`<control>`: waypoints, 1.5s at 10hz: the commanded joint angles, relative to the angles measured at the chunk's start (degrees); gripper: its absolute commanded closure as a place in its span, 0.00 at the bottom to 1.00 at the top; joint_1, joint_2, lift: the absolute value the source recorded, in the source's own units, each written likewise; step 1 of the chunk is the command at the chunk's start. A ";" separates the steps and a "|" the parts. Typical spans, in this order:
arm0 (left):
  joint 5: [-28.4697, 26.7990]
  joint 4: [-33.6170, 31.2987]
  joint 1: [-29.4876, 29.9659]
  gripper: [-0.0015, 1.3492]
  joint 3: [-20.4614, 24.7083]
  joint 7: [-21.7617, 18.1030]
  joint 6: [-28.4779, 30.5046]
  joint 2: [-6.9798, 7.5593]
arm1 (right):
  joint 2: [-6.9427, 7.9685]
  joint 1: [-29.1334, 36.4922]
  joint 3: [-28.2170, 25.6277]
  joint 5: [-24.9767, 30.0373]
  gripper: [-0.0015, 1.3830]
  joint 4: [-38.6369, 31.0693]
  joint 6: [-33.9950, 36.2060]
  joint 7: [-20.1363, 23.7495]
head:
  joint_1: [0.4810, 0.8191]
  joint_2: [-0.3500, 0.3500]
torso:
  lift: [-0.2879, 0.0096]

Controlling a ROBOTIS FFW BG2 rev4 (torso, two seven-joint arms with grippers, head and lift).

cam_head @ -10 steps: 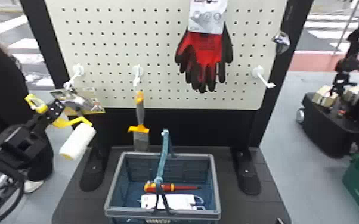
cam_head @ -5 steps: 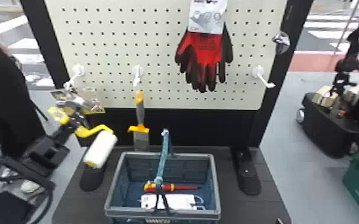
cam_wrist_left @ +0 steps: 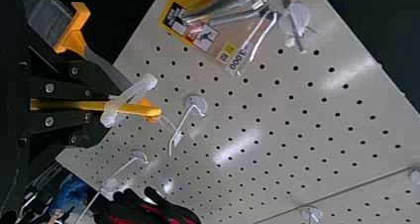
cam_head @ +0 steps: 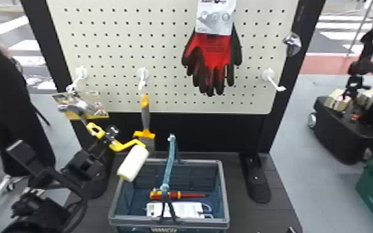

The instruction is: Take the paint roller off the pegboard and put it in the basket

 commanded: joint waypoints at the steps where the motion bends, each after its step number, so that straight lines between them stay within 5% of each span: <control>1: -1.05 4.18 -1.30 0.90 -1.74 -0.69 -0.68 0.00 | -0.01 -0.01 0.01 -0.12 0.36 0.11 -0.24 0.00 | 0.20 0.50 | 0.63; 11: -6.15 15.71 -4.74 0.90 -7.72 -4.21 -2.79 -0.52 | -0.01 -0.26 0.01 -0.47 0.36 0.67 -0.76 0.26 | 0.20 0.50 | 0.63; 12: -7.73 15.71 -5.36 0.73 -7.63 -4.83 -2.26 -0.44 | -0.10 -0.26 0.01 -0.73 0.36 0.81 -0.76 0.35 | 0.20 0.50 | 0.63; 13: -8.26 15.71 -5.85 0.30 -7.63 -5.27 -2.26 -0.35 | -0.10 -0.26 0.01 -0.65 0.36 0.81 -0.76 0.35 | 0.20 0.50 | 0.63; 14: -8.34 15.71 -5.97 0.04 -7.54 -5.53 -2.35 -0.35 | -0.10 -0.26 0.01 -0.73 0.36 0.95 -0.76 0.44 | 0.20 0.50 | 0.63; 15: -8.43 15.71 -5.97 0.08 -7.45 -5.53 -2.44 -0.44 | -0.10 -0.26 0.01 -0.73 0.36 0.95 -0.76 0.44 | 0.20 0.50 | 0.63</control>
